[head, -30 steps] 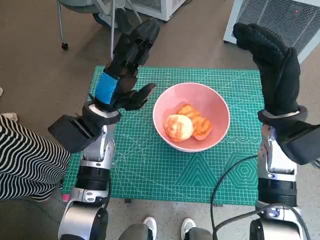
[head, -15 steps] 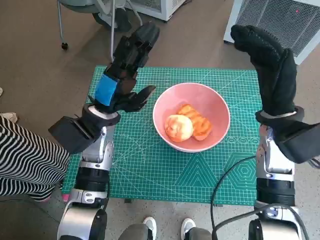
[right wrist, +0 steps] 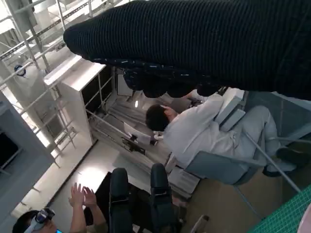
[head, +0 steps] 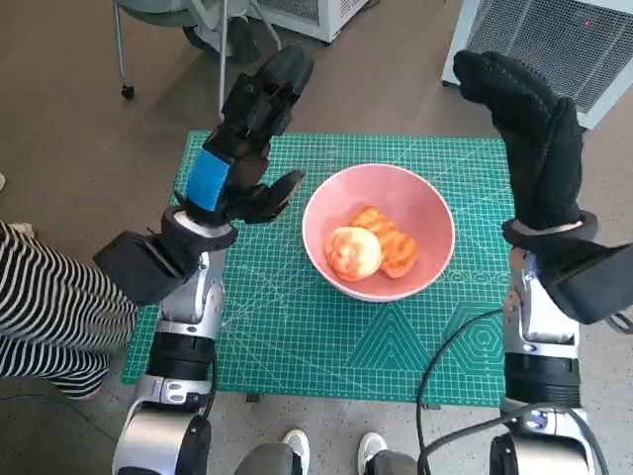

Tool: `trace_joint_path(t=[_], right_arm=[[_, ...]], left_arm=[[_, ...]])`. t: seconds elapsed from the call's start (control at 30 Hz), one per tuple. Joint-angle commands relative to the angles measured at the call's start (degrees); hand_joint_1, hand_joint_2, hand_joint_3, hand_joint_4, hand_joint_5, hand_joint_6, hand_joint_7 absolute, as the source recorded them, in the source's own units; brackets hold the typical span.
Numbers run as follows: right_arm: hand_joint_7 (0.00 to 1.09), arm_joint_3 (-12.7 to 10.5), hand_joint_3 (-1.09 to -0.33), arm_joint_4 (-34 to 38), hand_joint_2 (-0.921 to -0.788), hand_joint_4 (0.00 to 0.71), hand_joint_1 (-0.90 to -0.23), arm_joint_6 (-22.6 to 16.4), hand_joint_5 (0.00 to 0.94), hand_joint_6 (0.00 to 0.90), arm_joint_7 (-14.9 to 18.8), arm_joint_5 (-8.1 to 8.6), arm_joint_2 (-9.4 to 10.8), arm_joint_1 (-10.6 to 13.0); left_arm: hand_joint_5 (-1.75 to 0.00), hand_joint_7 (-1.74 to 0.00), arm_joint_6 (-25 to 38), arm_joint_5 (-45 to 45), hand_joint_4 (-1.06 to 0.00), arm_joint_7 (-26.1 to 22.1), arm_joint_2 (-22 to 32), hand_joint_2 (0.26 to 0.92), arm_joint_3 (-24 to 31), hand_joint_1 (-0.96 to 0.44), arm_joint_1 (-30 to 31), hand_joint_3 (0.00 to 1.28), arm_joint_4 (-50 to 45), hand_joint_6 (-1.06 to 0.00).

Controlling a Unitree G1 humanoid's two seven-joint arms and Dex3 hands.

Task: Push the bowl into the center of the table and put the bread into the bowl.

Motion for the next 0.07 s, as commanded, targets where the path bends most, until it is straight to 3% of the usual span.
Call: trace_joint_path(t=[0.03, 0.07], right_arm=[[0.46, 0.1, -0.75, 0.7, -0.921, 0.143, -0.704, 0.5, 0.002, 0.0, -0.2, -0.12, 0.3, 0.7], [0.46, 0.1, -0.75, 0.6, -0.921, 0.143, -0.704, 0.5, 0.002, 0.001, -0.2, -0.1, 0.3, 0.7]], left_arm=[[-0.15, -0.42, 0.2, -1.0, -0.07, -0.3, 0.5, 0.921, 0.4, -0.77, 0.8, 0.39, -0.7, 0.0], [-0.15, -0.42, 0.3, -1.0, -0.07, -0.3, 0.5, 0.921, 0.4, -0.77, 0.8, 0.39, -0.7, 0.0]])
